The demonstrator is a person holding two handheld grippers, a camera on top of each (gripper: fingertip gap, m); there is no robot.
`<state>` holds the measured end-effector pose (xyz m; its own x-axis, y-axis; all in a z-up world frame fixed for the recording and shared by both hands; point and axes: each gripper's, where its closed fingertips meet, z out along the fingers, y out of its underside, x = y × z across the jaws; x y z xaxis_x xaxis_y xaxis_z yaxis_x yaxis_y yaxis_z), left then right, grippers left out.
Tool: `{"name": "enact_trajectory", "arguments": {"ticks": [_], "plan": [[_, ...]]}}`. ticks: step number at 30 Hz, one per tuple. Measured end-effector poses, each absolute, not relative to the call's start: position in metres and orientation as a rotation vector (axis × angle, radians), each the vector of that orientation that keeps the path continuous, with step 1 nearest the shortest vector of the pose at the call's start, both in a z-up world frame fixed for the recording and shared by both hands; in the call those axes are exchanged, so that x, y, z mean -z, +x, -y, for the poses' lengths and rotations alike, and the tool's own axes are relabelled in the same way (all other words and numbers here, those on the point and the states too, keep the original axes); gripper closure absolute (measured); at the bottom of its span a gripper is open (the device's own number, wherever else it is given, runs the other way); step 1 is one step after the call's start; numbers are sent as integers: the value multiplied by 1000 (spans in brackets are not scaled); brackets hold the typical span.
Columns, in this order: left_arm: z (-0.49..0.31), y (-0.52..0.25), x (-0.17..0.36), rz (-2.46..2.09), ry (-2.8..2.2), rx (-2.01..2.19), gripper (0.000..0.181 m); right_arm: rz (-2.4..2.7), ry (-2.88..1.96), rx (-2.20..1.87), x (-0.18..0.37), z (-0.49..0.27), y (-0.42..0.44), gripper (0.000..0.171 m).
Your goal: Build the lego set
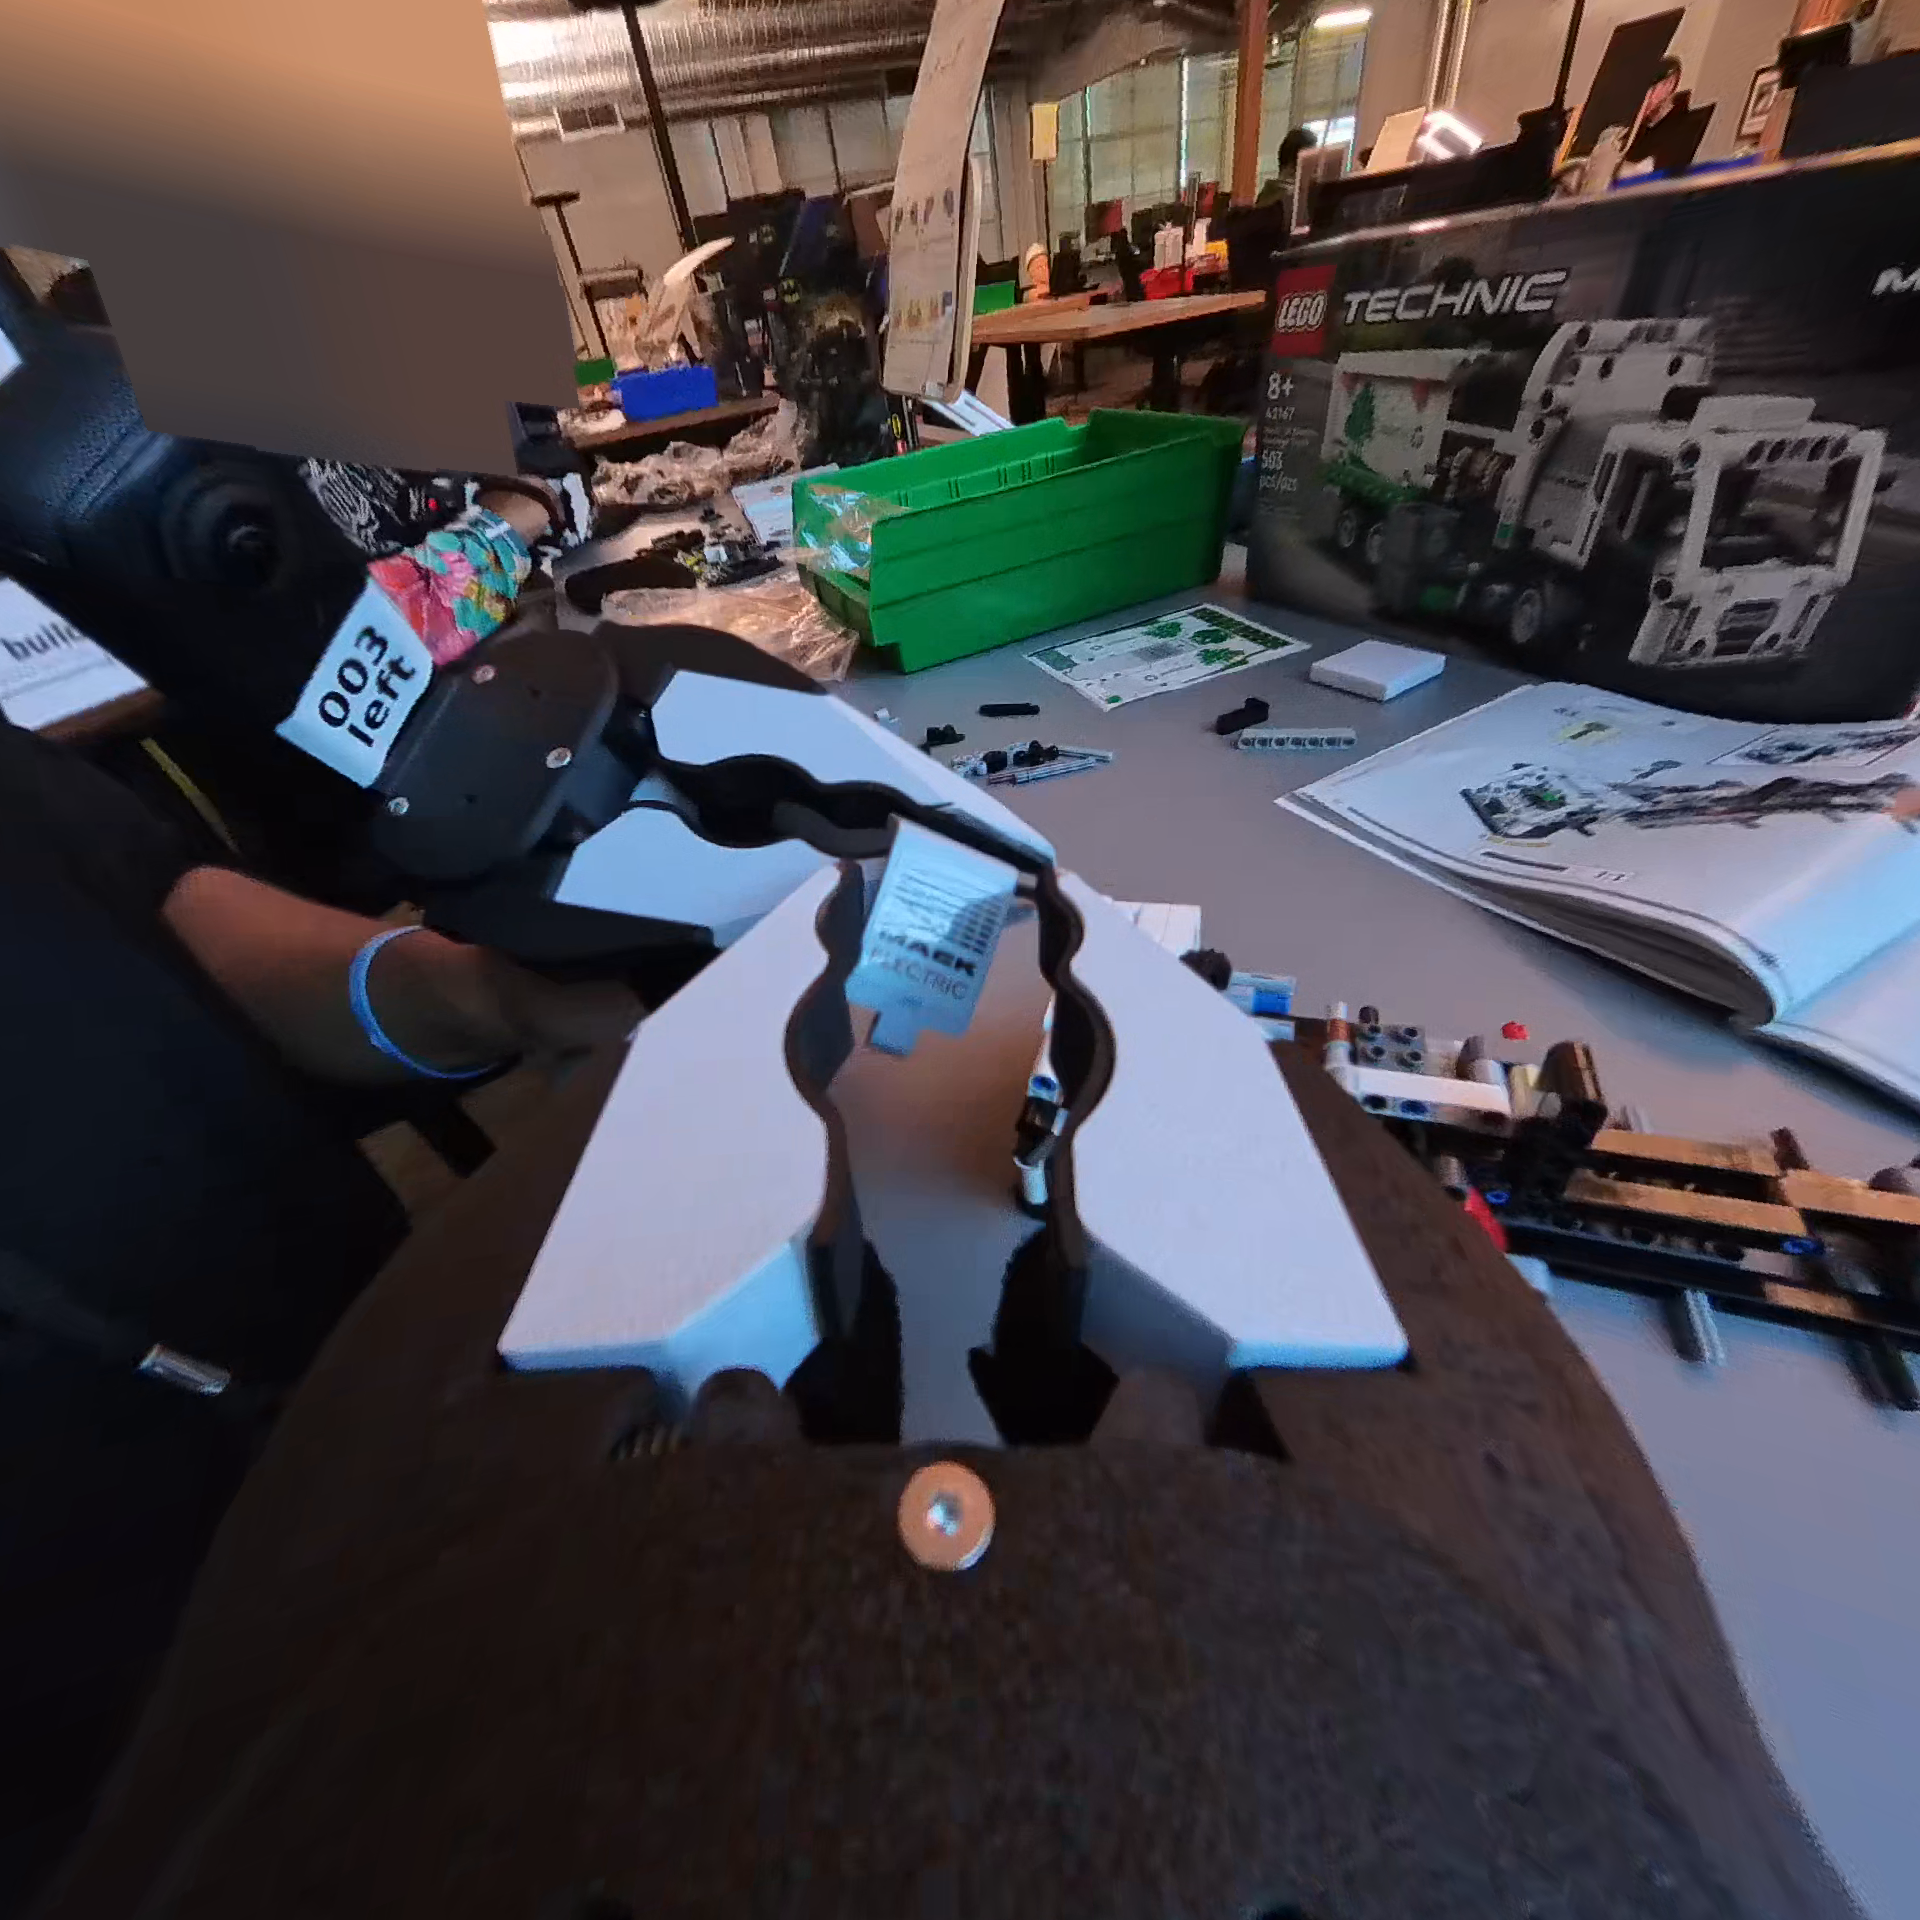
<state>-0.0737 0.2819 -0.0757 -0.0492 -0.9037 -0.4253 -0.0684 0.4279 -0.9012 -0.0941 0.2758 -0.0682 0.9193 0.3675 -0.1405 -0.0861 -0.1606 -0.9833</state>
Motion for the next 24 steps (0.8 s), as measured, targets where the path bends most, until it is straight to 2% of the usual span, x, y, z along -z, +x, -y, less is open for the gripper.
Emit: {"name": "enact_trajectory", "arguments": {"ticks": [5, 7, 11, 15, 18, 24], "plan": [[-291, -73, 75, -1406, -1071, 997, 177, 362, -1669, -87, 59, -265, -85, 141], [-289, -72, 78, -1389, -1142, 1101, 177, 410, -1636, 14, 53, -264, -87, 149], [-290, -71, 78, -1321, -1306, 1283, 177, 568, -1666, 164, 63, -268, -96, 135], [-284, -72, 73, -1325, -1304, 1299, 177, 558, -1625, 327, 60, -276, -88, 144], [-279, -73, 70, -1358, -1215, 1275, 177, 575, -1565, 373, 50, -277, -88, 160], [-270, -80, 79, -1555, -1000, 1127, 173, 648, -1643, 241, 54, -276, -83, 166]]}}
